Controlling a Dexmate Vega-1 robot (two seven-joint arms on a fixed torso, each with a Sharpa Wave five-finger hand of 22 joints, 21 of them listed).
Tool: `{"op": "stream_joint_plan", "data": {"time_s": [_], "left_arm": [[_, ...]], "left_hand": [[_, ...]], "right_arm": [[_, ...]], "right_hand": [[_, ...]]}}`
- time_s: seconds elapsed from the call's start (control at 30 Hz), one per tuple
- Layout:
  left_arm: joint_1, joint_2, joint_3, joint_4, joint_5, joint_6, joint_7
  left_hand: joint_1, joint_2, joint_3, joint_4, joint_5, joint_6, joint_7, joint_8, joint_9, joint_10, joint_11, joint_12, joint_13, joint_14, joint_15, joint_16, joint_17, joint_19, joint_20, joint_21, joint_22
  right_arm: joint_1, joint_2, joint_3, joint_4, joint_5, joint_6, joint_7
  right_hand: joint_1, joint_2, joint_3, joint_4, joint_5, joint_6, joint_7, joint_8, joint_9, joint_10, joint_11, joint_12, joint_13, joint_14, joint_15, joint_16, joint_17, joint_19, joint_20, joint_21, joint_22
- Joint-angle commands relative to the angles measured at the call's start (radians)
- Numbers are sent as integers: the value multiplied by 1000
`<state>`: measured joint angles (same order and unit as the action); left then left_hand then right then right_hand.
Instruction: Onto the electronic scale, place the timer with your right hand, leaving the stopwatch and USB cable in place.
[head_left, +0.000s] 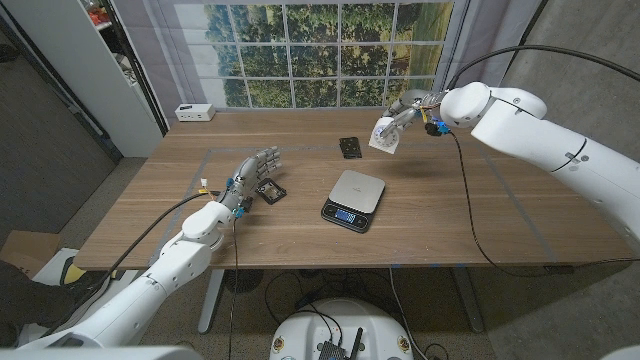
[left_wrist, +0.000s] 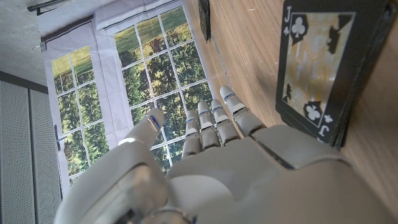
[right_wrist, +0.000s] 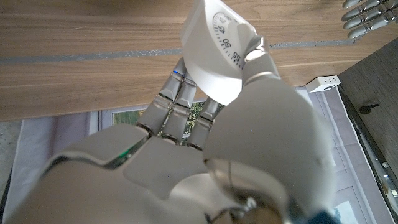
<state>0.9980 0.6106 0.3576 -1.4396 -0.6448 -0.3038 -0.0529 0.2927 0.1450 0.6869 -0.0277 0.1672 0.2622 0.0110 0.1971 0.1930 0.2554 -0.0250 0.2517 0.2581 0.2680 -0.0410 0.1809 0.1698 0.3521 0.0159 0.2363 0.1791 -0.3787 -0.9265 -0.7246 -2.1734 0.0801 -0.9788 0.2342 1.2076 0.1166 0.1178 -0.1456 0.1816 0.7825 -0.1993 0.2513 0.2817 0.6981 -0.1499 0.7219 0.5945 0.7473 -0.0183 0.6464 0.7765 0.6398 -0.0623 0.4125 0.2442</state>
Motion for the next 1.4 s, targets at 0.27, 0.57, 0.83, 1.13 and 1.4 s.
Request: {"op": "stream_joint_plan", "data": {"time_s": [0.27,0.57,0.83,1.13,1.4], "left_arm": [[-2,1,9,9,-5,-8,-33],[-14,-11,15,23,3,-26,-39],[-17,-15,20,24,6,-28,-41],[-15,-16,22,22,11,-31,-37],[-11,-14,21,20,9,-30,-38]], "left_hand": [[-4,2,2,-7,4,7,3,4,5,11,2,1,4,5,0,1,3,7,2,-4,4],[-4,2,2,-8,4,8,3,4,5,11,3,1,5,5,0,1,3,8,3,-5,4],[-4,3,2,-8,4,9,3,4,5,12,2,1,5,6,0,1,3,8,2,-6,4],[-5,3,2,-9,4,8,3,4,5,11,1,0,6,6,0,1,3,9,2,-6,4],[-5,3,2,-9,4,9,5,4,5,11,3,0,6,6,0,1,3,9,2,-7,4]], "right_arm": [[-38,-11,-32,-75,86,-55,-46],[-69,1,-39,-45,123,-18,-67],[-107,22,-41,-26,142,21,-100],[-133,42,-58,-10,143,47,-129],[-154,57,-68,4,134,72,-151]], "right_hand": [[0,41,54,37,5,-8,-4,-8,2,49,-36,-8,63,138,-217,-10,79,-7,-43,12,2],[-4,40,57,35,5,-10,-4,-13,1,48,-38,-13,63,138,-217,-19,86,-11,-44,19,2],[-6,41,59,34,5,-8,-4,-16,0,47,-36,-14,65,139,-216,-25,91,-13,-43,24,1],[-10,40,62,33,4,-6,-4,-19,0,48,-37,-18,63,139,-216,-34,96,-15,-42,30,1],[-13,40,63,33,4,-5,-4,-20,-1,45,-35,-19,65,134,-216,-43,97,-19,-42,33,0]]}}
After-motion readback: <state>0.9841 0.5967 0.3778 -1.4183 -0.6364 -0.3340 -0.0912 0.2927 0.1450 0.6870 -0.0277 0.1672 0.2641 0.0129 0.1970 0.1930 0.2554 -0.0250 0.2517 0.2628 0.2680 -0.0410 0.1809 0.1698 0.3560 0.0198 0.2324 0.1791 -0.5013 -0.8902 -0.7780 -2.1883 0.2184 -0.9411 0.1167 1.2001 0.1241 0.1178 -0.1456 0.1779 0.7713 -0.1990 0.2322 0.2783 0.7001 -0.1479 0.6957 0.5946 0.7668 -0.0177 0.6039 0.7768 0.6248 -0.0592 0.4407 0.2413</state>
